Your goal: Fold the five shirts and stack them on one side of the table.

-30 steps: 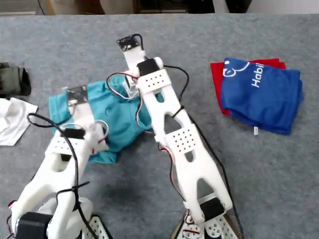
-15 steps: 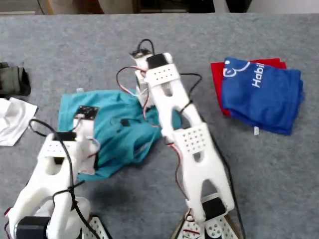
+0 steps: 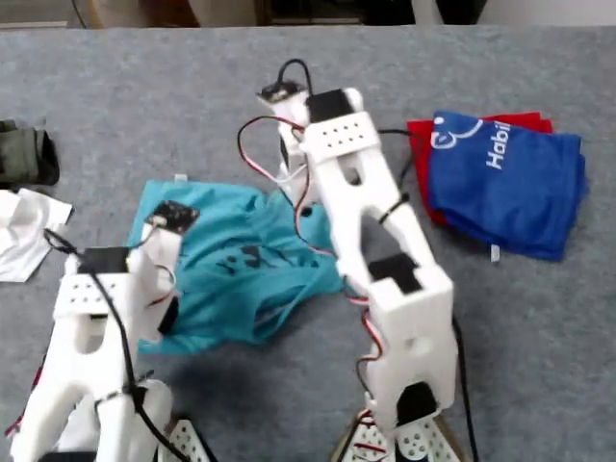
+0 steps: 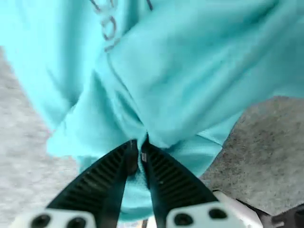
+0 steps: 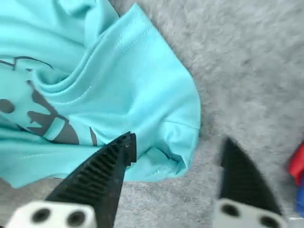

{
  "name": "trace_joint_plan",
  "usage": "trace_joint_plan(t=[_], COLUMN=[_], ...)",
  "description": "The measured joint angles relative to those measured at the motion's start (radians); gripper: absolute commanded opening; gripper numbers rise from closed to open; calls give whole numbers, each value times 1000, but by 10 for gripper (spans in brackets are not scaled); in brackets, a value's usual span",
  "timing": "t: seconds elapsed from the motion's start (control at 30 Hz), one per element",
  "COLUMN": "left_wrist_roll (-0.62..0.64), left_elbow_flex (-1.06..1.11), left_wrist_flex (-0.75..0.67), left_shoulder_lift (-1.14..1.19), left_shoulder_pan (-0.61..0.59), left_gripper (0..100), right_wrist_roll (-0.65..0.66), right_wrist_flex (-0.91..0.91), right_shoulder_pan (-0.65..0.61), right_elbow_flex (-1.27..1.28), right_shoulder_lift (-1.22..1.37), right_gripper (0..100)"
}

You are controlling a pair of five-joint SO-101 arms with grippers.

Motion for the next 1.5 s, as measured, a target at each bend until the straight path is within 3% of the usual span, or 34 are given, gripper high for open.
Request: trace_joint_plan(t=[0.23,0.3,0.5,0.6,1.1,1.2,1.4,1.5], left_wrist_roll=[-75,-94,-146,-175,-227,-227,-227,-227], left_elbow_flex=[-114,-138,-121,-54,87,87,87,87], left_wrist_flex=[58,49,43,43,-66,-66,-66,-66], left_shoulder_lift=[-227,-256,-276,-278,-279,-279,-279,-279], left_shoulder_pan=[-20,-49,-109,-127,-133,-133,-133,-133], left_gripper=[22,40,198,240,236,236,236,236], right_wrist_roll=[2,-2,-55,-57,-60,-60,-58,-60], right_wrist_flex=[-133,-195,-265,-235,-20,-20,-20,-26], right_shoulder_pan=[9,9,-25,-58,-74,-74,-71,-64], right_elbow_flex=[-29,-63,-169,-252,-786,-858,-927,-930], right_shoulder_lift=[-38,-14,215,333,732,783,832,830], right_gripper=[150,161,328,332,331,274,32,4])
